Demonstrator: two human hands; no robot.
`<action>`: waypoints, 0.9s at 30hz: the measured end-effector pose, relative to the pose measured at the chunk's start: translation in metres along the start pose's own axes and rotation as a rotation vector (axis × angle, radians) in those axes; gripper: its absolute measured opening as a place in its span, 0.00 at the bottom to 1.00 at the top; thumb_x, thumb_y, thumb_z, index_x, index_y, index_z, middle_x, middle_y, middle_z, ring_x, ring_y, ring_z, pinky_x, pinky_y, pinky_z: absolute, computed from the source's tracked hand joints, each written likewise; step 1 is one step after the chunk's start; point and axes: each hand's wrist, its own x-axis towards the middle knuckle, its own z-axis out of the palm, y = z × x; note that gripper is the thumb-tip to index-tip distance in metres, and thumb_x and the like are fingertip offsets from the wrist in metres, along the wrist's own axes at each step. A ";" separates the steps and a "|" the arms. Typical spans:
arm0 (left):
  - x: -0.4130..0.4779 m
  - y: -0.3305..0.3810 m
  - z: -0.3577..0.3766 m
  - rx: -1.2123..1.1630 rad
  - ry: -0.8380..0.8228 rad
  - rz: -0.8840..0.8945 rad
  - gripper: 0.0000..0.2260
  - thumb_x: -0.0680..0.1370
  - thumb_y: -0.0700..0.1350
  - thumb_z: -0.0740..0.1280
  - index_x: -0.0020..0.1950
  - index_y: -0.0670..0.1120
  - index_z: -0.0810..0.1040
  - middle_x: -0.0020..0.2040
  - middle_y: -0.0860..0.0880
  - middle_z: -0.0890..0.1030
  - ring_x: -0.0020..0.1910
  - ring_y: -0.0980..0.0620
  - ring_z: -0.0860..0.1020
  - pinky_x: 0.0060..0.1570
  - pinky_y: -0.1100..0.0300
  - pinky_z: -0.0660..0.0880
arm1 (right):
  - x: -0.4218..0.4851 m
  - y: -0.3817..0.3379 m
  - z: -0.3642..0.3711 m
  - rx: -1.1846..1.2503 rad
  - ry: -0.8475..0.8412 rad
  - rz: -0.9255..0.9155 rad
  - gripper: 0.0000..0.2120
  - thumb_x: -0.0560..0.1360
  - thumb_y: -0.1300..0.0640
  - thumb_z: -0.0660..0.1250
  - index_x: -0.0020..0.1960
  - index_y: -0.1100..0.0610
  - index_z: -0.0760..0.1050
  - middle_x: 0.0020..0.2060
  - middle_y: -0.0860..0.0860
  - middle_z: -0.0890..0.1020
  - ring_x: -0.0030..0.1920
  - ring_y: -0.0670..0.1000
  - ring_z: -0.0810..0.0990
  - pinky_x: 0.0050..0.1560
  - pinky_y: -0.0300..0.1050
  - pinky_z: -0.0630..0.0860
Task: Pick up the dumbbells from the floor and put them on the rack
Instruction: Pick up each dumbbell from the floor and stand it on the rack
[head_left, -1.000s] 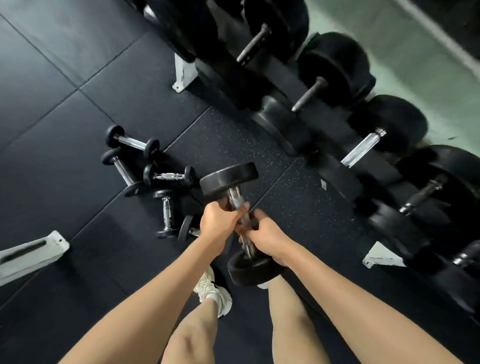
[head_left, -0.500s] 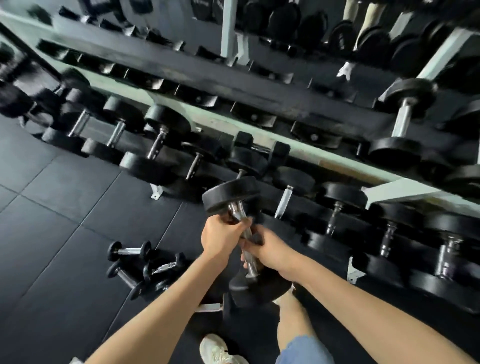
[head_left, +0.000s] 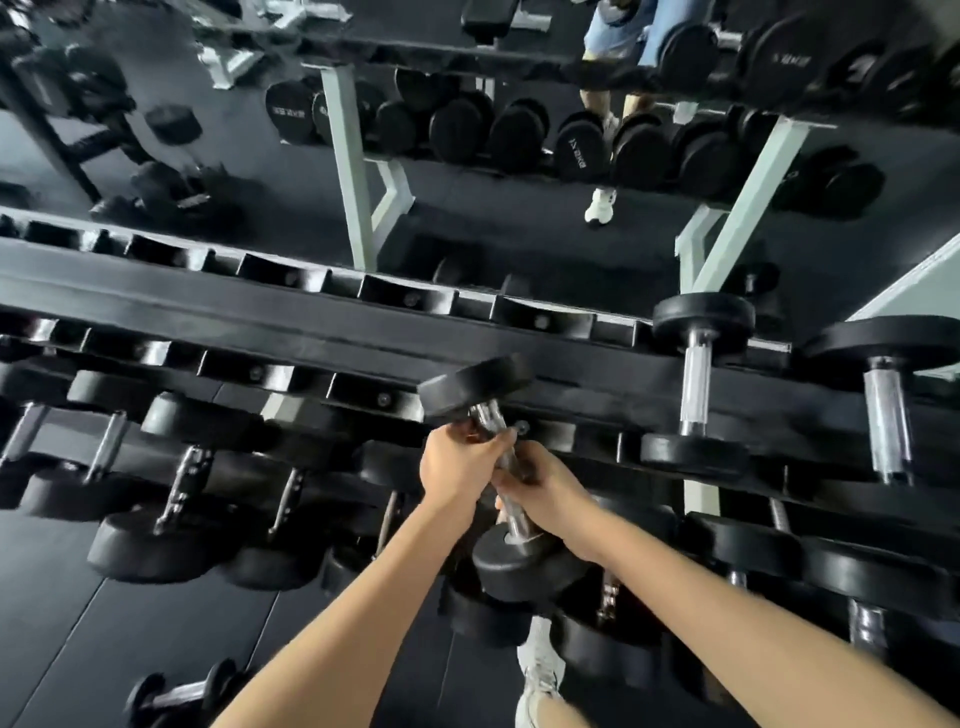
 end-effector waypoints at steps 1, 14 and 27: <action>0.012 0.010 0.009 0.024 -0.010 0.008 0.11 0.61 0.53 0.76 0.36 0.49 0.82 0.37 0.47 0.85 0.41 0.46 0.84 0.47 0.48 0.81 | 0.012 -0.004 -0.010 0.017 0.009 -0.002 0.13 0.72 0.45 0.66 0.53 0.50 0.71 0.45 0.50 0.83 0.47 0.52 0.82 0.55 0.55 0.78; 0.138 0.074 0.085 0.331 -0.162 0.066 0.08 0.70 0.52 0.73 0.36 0.50 0.78 0.38 0.50 0.82 0.40 0.48 0.81 0.43 0.55 0.78 | 0.140 -0.008 -0.057 0.292 0.204 0.046 0.10 0.72 0.47 0.69 0.48 0.50 0.72 0.44 0.53 0.83 0.47 0.57 0.83 0.53 0.60 0.79; 0.163 0.064 0.095 0.298 -0.235 0.025 0.09 0.68 0.53 0.74 0.44 0.52 0.83 0.40 0.50 0.85 0.43 0.49 0.83 0.47 0.54 0.80 | 0.156 -0.007 -0.050 0.112 0.341 0.145 0.14 0.69 0.38 0.63 0.46 0.47 0.73 0.43 0.47 0.83 0.46 0.51 0.82 0.54 0.57 0.78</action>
